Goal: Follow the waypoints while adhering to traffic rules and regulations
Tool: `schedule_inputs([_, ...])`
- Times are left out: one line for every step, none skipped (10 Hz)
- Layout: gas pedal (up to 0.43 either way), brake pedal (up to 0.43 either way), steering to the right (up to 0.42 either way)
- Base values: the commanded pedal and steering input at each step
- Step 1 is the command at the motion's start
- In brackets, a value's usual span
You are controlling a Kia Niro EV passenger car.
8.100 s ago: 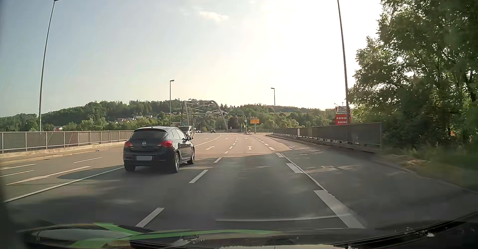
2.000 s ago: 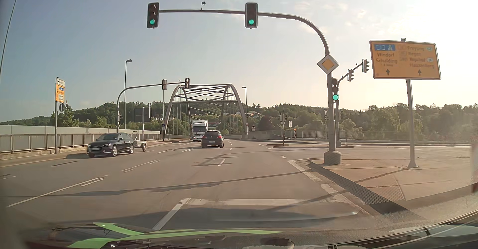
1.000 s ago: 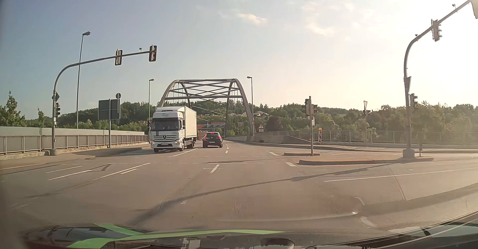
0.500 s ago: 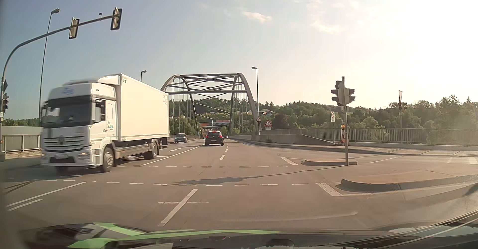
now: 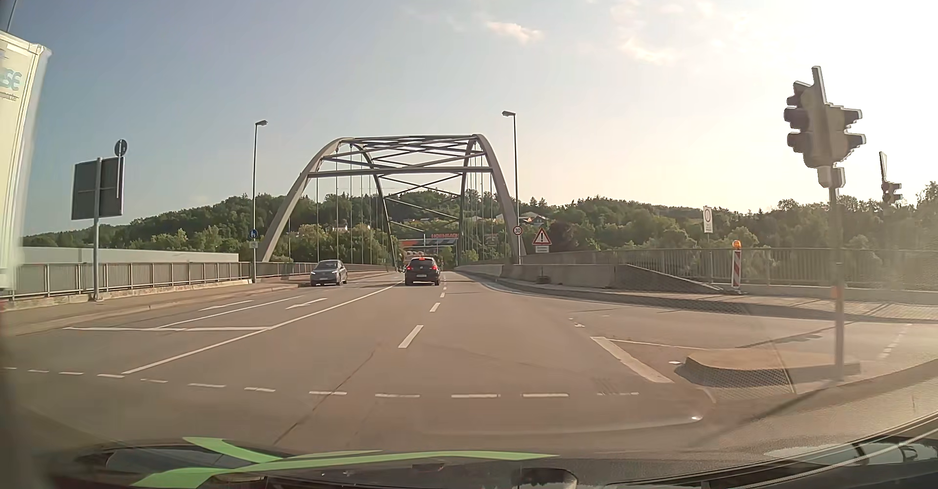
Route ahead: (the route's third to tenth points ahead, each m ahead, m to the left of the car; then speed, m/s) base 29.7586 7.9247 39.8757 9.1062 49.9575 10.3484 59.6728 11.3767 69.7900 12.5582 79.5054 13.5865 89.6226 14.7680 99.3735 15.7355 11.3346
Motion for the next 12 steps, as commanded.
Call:
schedule_inputs([0.059, 0.0, -0.015])
schedule_inputs([0.079, 0.0, -0.015])
schedule_inputs([0.087, 0.0, -0.015])
schedule_inputs([0.087, 0.0, -0.015])
schedule_inputs([0.087, 0.0, -0.016])
schedule_inputs([0.087, 0.0, -0.02])
schedule_inputs([0.087, 0.0, -0.02])
schedule_inputs([0.087, 0.0, -0.02])
schedule_inputs([0.087, 0.0, -0.02])
schedule_inputs([0.087, 0.0, -0.02])
schedule_inputs([0.087, 0.0, -0.02])
schedule_inputs([0.087, 0.0, -0.02])
